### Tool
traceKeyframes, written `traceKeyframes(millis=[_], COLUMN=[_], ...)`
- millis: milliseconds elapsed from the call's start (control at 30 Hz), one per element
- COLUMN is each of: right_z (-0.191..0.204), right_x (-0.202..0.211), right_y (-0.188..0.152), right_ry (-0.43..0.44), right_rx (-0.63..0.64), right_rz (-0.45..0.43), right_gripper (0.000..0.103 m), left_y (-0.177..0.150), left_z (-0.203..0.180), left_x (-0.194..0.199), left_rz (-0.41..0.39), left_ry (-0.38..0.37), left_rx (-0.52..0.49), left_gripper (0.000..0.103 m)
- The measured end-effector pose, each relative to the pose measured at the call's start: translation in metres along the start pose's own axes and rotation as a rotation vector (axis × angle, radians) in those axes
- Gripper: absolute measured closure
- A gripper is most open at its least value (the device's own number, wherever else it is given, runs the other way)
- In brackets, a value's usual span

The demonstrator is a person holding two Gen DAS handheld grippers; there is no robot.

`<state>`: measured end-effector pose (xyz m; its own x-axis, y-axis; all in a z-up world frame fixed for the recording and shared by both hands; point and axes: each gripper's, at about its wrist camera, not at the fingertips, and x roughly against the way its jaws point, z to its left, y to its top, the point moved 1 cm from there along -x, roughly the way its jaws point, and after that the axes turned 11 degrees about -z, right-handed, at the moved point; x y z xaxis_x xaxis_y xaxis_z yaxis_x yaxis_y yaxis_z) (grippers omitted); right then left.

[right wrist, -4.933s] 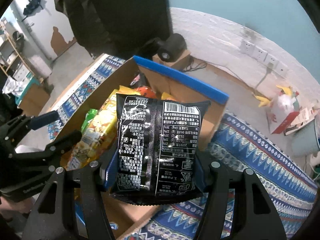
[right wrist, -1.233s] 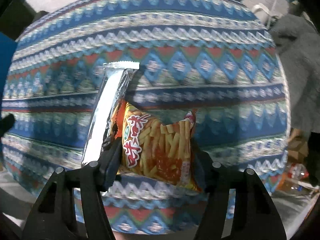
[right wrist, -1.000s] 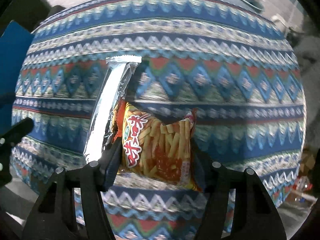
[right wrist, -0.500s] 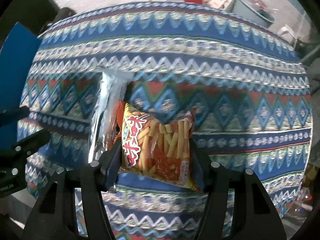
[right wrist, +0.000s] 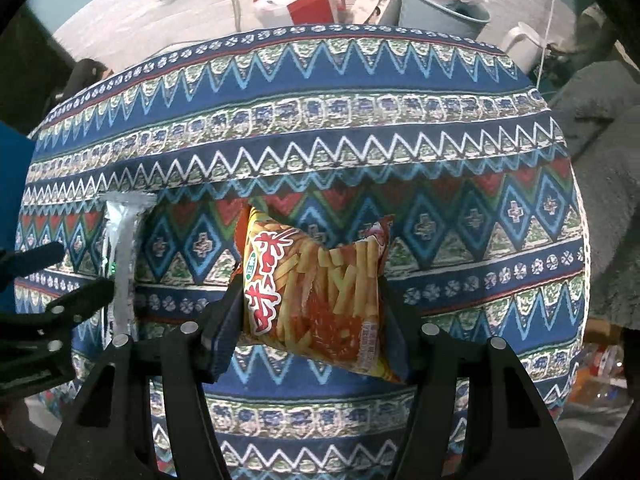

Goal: Organize snacks
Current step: 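Grasp the silver foil bar with left gripper, then carry the silver bar with left while right carries the orange bag to the box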

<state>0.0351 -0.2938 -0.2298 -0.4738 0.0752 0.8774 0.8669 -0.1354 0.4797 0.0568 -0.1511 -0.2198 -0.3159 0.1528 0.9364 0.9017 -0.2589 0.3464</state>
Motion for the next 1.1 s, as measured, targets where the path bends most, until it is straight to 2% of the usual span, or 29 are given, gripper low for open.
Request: traceKeyframes(millis=[67,100,300,367,433,467,500,533,600,733,1100], right_z=[-0.008,-0.027,-0.034,-0.034,-0.035,-0.035,-0.034,-0.034,-0.031,-0.019,0.016], right_x=[-0.001,0.003,0.010,0.011,0.010,0.010,0.011,0.013,0.015,0.022,0.056], right_y=[-0.004,-0.011,-0.020,-0.020,-0.016,-0.014,-0.012,-0.008,-0.006,-0.003,0.017], right_ry=[0.007,0.011,0.027,0.032,0.037,0.039,0.040,0.041,0.045,0.046,0.069], right_rx=[0.000,-0.001,0.001,-0.004,-0.007,-0.008,-0.008,-0.007,-0.005,0.011,0.037], right_rz=[0.002,0.002,-0.003,-0.004,-0.007,-0.011,-0.012,-0.014,-0.017,-0.027,-0.091], right_gripper=[0.042,0.042,0.042,0.042,0.042,0.042,0.042,0.042,0.042,0.042,0.042], left_y=[0.002,0.003,0.001,0.002,0.002,0.002,0.003,0.003,0.003,0.002,0.010], left_z=[-0.010,-0.014,-0.032,-0.038,-0.041,-0.040,-0.042,-0.042,-0.042,-0.028,0.005], left_x=[-0.012,-0.016,-0.031,-0.033,-0.032,-0.028,-0.027,-0.027,-0.026,-0.014,0.047], left_rz=[0.013,0.018,0.003,-0.013,-0.037,-0.044,-0.048,-0.048,-0.047,-0.070,-0.194], left_ry=[0.005,0.008,0.029,0.028,0.048,0.045,0.043,0.037,0.017,0.021,0.025], left_rx=[-0.005,-0.011,-0.063,-0.082,-0.110,-0.119,-0.126,-0.129,-0.119,-0.129,-0.123], left_gripper=[0.022,0.022,0.022,0.026,0.047,0.053,0.067,0.071,0.071,0.071,0.071])
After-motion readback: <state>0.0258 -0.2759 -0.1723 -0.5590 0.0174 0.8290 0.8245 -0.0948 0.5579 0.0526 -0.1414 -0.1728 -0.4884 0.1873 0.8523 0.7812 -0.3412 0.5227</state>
